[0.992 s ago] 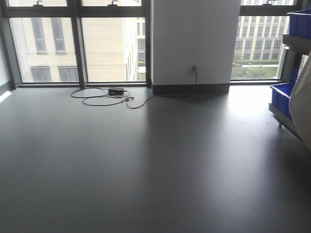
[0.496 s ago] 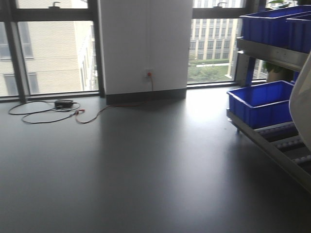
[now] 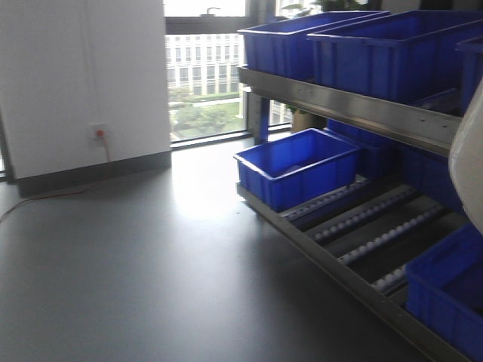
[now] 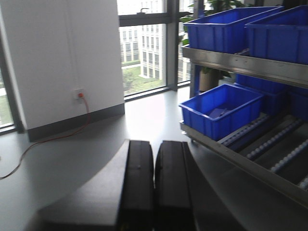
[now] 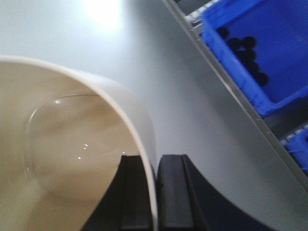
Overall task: Move white bin to right shelf second layer
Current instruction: 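Turn toward the roller shelf rack with blue crates, then approach the rack's second shelf level, then lower the held bin onto the second-level rollers with the right gripper, then open the right gripper and lift it away from the bin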
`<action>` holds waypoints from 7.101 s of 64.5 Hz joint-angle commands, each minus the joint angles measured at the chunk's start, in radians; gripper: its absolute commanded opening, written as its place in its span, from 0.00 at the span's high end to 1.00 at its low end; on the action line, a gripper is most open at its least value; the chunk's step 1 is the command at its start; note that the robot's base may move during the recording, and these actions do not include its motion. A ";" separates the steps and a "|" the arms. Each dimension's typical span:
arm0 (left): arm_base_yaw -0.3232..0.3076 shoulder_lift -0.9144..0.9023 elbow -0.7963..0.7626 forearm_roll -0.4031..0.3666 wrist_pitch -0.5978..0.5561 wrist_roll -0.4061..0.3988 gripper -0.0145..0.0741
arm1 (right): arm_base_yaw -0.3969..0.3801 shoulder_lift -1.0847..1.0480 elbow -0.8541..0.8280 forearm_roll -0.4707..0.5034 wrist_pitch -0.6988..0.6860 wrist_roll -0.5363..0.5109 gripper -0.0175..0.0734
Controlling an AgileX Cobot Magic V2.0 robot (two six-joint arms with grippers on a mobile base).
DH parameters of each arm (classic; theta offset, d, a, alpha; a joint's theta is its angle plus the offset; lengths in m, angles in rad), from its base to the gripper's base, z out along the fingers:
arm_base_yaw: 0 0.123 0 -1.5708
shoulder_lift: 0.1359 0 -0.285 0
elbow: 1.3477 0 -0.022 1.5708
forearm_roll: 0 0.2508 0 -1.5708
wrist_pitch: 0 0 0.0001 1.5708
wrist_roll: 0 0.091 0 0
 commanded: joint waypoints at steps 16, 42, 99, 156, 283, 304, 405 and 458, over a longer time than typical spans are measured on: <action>-0.005 -0.014 0.037 -0.006 -0.084 -0.003 0.74 | 0.000 -0.002 -0.030 0.002 -0.075 -0.007 0.75; -0.005 -0.014 0.037 -0.006 -0.084 -0.003 0.74 | 0.000 -0.002 -0.030 0.002 -0.075 -0.007 0.75; -0.005 -0.014 0.037 -0.006 -0.084 -0.003 0.74 | 0.000 -0.002 -0.030 0.002 -0.075 -0.007 0.75; -0.005 -0.014 0.037 -0.006 -0.084 -0.003 0.74 | 0.000 0.000 -0.030 0.073 -0.141 -0.006 0.75; -0.005 -0.014 0.037 -0.006 -0.084 -0.003 0.74 | 0.210 0.557 -0.294 -0.344 -0.252 0.475 0.74; -0.005 -0.014 0.037 -0.006 -0.084 -0.003 0.74 | 0.220 0.681 -0.294 -0.356 -0.333 0.475 0.74; -0.005 -0.014 0.037 -0.006 -0.084 -0.003 0.74 | 0.220 0.719 -0.288 -0.247 -0.318 0.463 0.63; -0.005 -0.014 0.037 -0.006 -0.084 -0.003 0.74 | 0.160 0.492 -0.211 -0.128 -0.365 0.101 0.54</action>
